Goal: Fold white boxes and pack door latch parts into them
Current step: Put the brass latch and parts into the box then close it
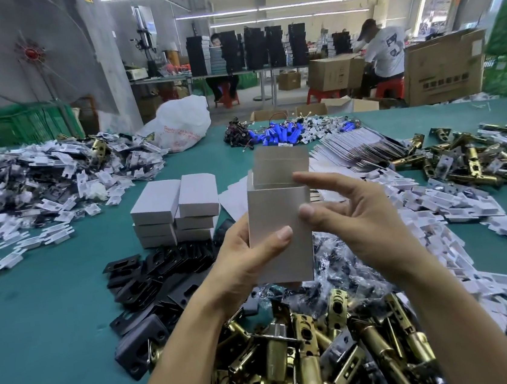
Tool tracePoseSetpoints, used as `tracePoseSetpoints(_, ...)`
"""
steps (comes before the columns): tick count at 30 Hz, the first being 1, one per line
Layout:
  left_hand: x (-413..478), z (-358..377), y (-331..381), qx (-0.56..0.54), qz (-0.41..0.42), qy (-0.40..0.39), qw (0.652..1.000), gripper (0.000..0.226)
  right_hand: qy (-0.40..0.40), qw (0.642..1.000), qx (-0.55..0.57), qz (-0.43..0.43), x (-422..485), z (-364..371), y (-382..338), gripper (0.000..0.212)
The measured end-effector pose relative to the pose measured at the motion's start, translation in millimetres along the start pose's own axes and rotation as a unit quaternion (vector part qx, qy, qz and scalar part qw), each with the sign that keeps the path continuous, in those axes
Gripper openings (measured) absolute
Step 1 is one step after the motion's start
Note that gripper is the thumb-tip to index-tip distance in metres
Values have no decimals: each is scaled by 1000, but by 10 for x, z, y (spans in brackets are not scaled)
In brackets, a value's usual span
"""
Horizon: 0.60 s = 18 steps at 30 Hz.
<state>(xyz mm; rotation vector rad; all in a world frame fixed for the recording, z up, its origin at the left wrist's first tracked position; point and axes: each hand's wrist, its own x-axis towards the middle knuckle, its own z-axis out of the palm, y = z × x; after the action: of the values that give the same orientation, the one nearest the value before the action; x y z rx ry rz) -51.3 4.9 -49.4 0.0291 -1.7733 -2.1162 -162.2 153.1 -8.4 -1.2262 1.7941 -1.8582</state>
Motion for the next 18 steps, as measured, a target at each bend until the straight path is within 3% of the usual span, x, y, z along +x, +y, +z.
tracePoseSetpoints(7,51,51,-50,60,-9,-23,998,53,9,1000,-9,16,-13,-93,91,16)
tracePoseSetpoints(13,96,19,-27,82,98,43,991,40,20,998,-8,52,-14,-195,113,16)
tracePoseSetpoints(18,101,-44,-67,117,92,75,986,16,-18,996,20,89,-28,-216,136,18)
